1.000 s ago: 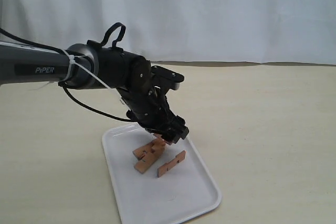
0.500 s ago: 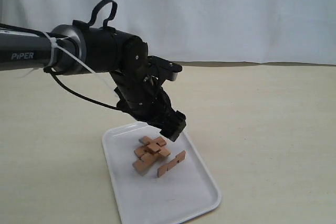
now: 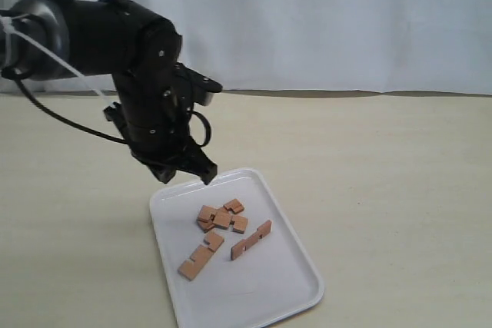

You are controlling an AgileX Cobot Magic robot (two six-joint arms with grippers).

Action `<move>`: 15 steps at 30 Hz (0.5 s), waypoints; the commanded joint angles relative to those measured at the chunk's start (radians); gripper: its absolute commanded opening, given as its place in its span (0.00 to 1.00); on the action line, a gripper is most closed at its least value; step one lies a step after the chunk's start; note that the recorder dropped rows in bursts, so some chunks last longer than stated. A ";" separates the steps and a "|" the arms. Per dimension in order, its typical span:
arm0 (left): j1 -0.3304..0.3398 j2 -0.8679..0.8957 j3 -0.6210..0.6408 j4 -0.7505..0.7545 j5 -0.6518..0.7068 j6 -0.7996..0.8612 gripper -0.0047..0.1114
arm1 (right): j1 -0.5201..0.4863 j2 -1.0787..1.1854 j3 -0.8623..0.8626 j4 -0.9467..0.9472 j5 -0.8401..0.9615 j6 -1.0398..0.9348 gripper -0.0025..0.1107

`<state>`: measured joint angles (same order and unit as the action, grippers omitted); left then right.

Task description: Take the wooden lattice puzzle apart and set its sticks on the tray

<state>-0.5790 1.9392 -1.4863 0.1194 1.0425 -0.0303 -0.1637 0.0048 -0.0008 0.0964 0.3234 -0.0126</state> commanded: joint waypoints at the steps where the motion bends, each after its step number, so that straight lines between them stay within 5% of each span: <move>1: 0.113 -0.179 0.159 0.003 -0.004 -0.009 0.04 | 0.003 -0.005 0.001 -0.001 -0.004 0.000 0.06; 9: 0.484 -0.586 0.406 -0.020 -0.053 -0.002 0.04 | 0.003 -0.005 0.001 -0.001 -0.004 0.000 0.06; 15: 0.531 -0.954 0.596 -0.110 -0.320 -0.002 0.04 | 0.003 -0.005 0.001 -0.001 -0.004 0.000 0.06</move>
<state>-0.0527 1.1301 -0.9755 0.0538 0.8377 -0.0300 -0.1637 0.0048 -0.0008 0.0964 0.3234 -0.0126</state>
